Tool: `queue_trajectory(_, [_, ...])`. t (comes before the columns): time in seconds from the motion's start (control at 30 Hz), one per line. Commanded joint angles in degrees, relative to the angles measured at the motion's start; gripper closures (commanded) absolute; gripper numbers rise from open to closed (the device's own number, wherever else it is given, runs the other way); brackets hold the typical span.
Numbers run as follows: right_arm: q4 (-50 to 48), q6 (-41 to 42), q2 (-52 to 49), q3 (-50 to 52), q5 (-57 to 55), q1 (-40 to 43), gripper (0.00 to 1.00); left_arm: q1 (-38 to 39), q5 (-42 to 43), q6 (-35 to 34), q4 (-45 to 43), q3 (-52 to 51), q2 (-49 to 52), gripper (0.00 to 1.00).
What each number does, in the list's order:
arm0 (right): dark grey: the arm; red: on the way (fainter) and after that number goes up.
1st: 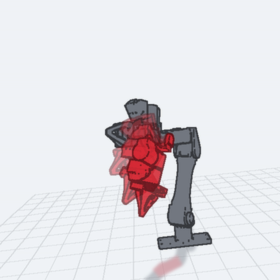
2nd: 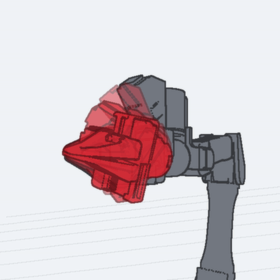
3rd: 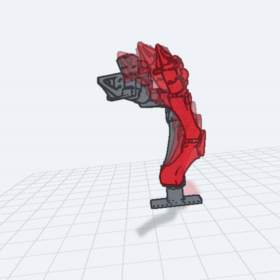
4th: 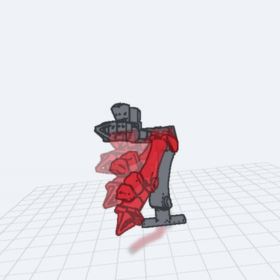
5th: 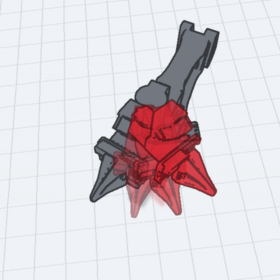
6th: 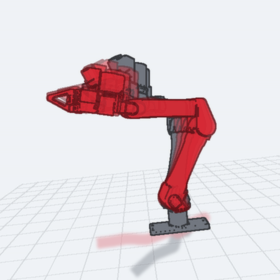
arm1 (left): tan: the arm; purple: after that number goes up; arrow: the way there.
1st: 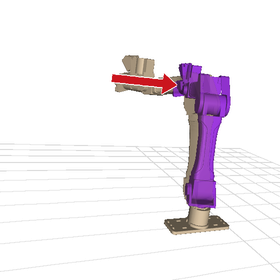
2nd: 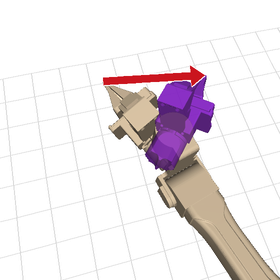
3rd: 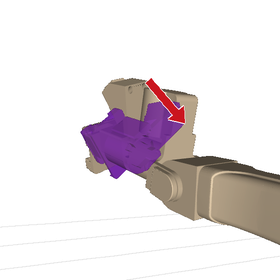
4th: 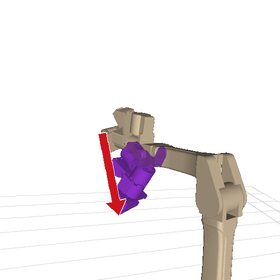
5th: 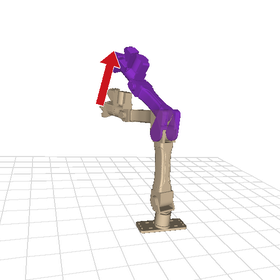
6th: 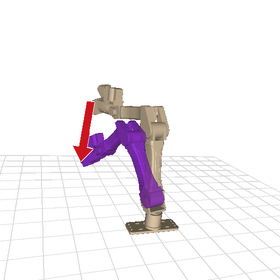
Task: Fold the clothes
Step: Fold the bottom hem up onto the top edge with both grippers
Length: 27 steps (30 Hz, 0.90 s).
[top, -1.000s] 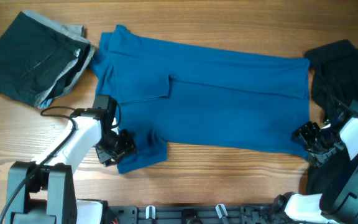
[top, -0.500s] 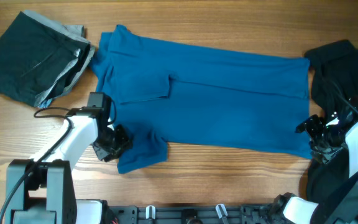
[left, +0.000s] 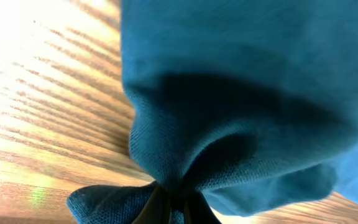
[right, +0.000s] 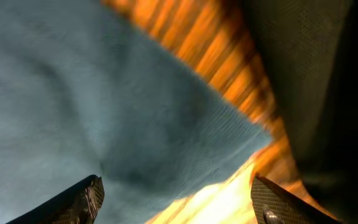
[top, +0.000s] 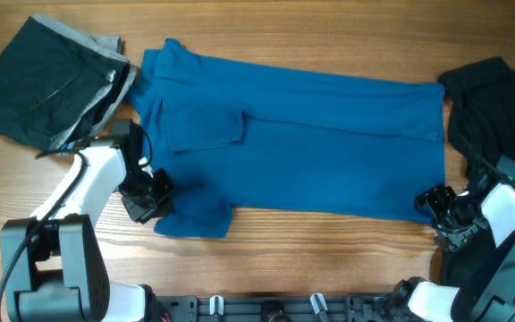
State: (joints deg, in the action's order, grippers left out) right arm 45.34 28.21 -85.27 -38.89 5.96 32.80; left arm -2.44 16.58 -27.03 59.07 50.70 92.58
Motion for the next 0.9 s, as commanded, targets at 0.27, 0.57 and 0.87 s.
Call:
queue_trajectory(0.27, [9.49,-5.81,2.49,-9.44,1.16,0.17,0.96,-0.37,-4.98,1.29,11.28,8.22,-4.15,0.96])
queue_trajectory(0.57, [24.52,-9.18,10.01,-19.39,1.53,0.17,0.96,-0.35,-13.79,1.29,22.75,23.52,-6.75,0.96])
queue_trajectory(0.87, [14.01,-8.48,-1.03,-19.39,3.69,0.17,0.96,1.81,-2.49,1.11,-4.13,23.89,-5.99,0.96])
